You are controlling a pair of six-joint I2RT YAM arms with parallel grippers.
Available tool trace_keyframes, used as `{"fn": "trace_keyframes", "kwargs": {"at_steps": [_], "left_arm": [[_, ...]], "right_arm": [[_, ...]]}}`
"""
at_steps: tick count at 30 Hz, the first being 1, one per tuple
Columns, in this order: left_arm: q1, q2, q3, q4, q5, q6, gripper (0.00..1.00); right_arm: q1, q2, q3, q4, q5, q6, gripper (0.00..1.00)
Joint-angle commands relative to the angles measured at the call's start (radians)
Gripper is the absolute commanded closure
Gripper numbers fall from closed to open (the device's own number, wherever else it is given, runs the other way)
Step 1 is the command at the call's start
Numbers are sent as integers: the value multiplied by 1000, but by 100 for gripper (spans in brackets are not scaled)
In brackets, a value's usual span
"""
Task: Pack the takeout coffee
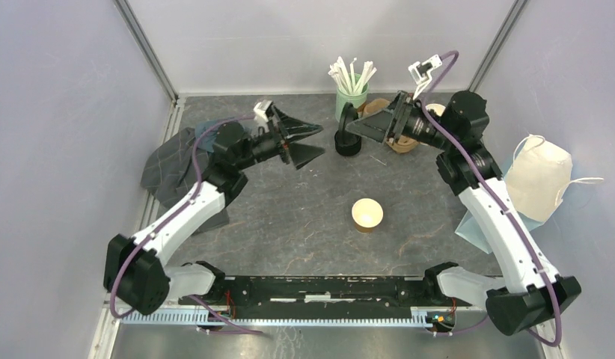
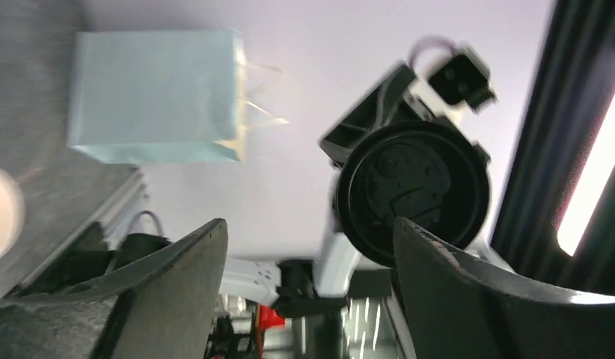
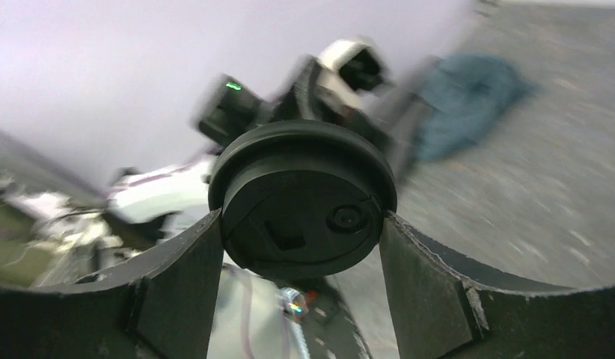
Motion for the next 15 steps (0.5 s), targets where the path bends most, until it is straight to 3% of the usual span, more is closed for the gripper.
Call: {"fn": "trace_keyframes", "kwargs": {"at_steps": [1, 3, 7, 10, 15], "left_arm": [[117, -146, -95, -488, -65, 213, 7], [153, -179, -119, -686, -111, 307, 2], [159, -165, -110, -857, -152, 457, 0], [156, -148, -108, -883, -164, 520, 0], [143, -147, -159, -830, -192, 564, 0]], "right_arm": [[-22, -52, 73, -705, 250, -548, 35], [-23, -64, 80, -912, 415, -713, 35], [-19, -63, 64, -1168, 721, -883, 35], [42, -25, 49, -1243, 854, -897, 36], [243, 109, 145, -1336, 1031, -847, 36]]}}
